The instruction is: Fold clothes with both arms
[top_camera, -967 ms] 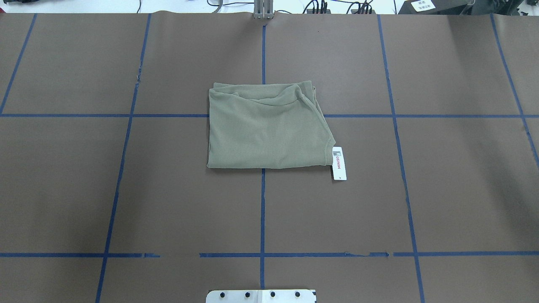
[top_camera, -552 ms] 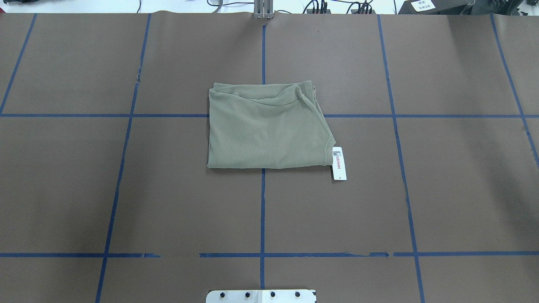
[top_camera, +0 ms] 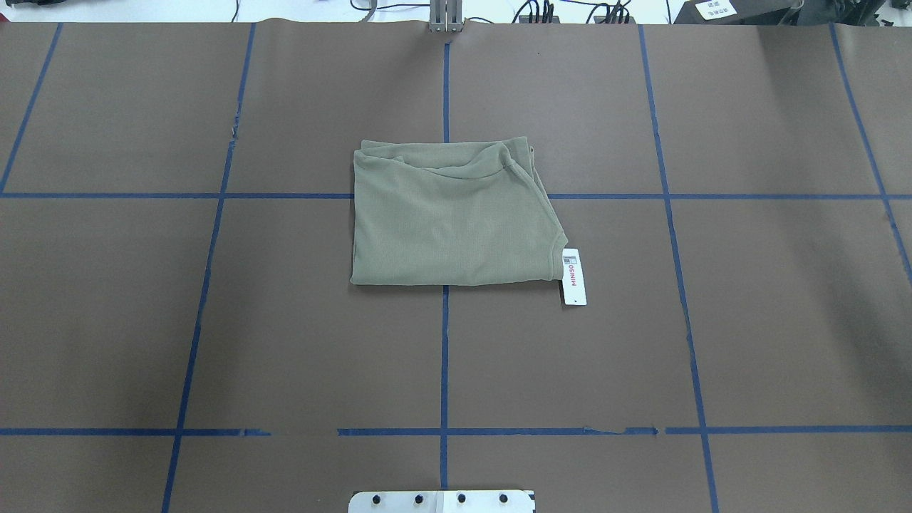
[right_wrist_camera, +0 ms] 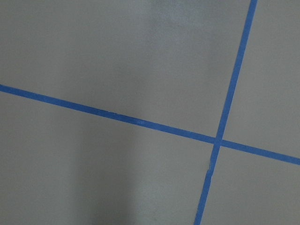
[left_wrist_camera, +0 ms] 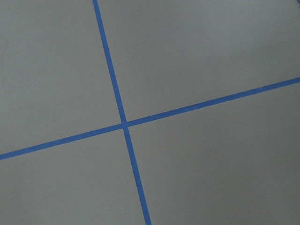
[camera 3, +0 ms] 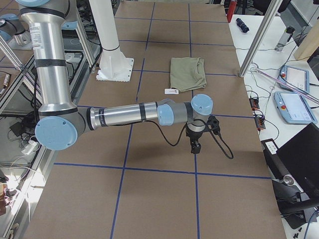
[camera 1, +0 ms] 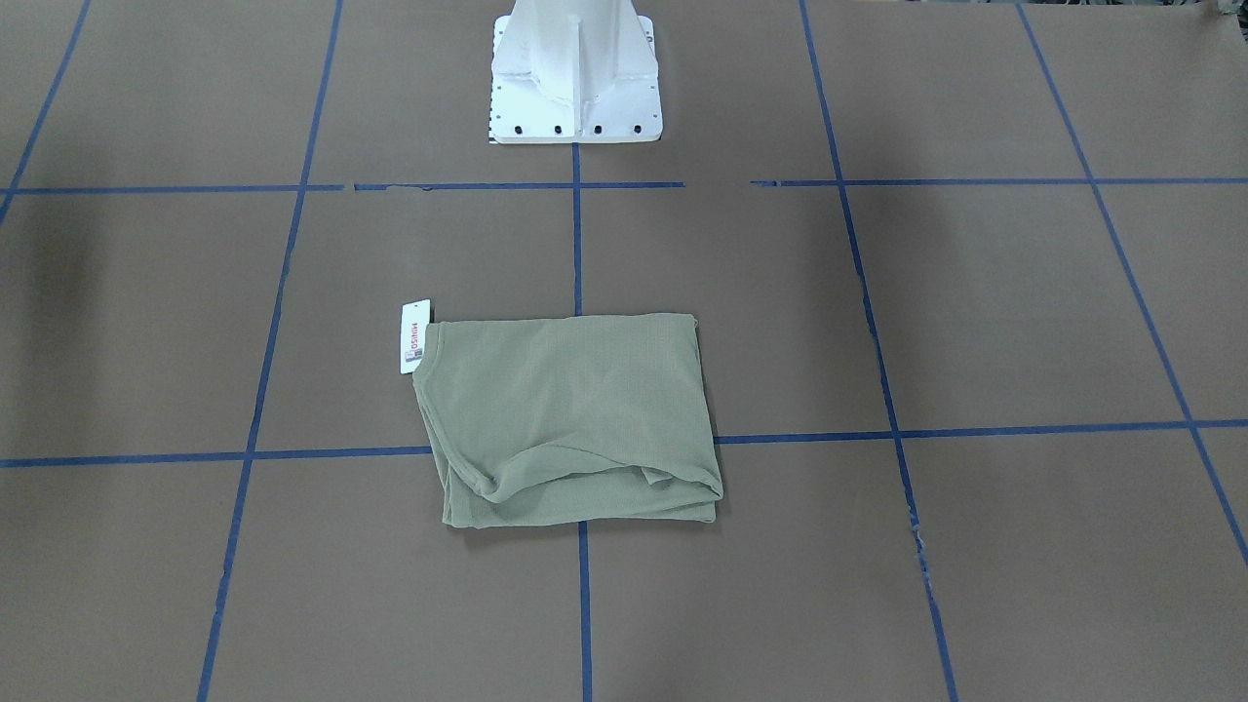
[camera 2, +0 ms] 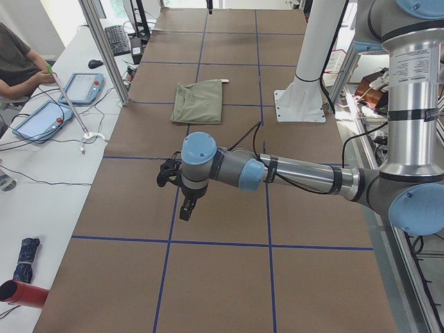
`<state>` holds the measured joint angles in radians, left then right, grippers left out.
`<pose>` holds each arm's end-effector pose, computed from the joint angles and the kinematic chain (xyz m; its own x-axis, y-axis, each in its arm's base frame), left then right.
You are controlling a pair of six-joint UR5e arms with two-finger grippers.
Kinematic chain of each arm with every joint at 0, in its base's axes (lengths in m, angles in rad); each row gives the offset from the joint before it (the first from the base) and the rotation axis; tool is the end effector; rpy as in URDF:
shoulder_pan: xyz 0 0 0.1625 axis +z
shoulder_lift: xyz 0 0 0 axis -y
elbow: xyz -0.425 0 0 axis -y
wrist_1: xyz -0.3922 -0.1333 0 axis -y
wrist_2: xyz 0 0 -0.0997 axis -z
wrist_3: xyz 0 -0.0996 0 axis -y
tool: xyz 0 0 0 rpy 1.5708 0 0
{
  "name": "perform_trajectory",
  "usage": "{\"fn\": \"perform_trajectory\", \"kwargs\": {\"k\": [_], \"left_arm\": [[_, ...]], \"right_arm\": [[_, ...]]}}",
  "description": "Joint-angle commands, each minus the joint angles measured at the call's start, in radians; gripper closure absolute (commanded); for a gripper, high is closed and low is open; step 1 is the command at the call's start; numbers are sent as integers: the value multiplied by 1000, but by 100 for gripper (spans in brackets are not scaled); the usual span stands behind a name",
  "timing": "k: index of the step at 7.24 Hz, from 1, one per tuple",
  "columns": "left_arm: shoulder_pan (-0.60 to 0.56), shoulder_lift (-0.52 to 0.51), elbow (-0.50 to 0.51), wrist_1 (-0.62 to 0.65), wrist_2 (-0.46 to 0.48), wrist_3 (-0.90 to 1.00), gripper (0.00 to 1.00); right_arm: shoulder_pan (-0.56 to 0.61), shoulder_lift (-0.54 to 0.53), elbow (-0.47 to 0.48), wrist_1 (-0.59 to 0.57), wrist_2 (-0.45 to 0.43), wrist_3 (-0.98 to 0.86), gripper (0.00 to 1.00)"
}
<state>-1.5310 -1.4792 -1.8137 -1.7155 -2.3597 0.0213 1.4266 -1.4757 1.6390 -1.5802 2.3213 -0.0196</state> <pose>-0.0441 -0.4668 0.5646 0.6949 0.2552 -0.6724 -0.0529 0.9505 0.3061 -0.0125 -0.5408 0.5785 0.7058 -0.2277 0.6708 0.1559 0.9737 0.1665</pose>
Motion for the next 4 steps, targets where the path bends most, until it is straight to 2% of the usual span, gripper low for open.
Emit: {"fn": "perform_trajectory", "kwargs": {"k": [1,4], "left_arm": [[0,-1,-2,-1,-1,0,0],[0,0,-6,2,-1,0,0]], "right_arm": [[1,0,15,-9,10,3,0],[0,-11,35,-11,6,3,0]]}}
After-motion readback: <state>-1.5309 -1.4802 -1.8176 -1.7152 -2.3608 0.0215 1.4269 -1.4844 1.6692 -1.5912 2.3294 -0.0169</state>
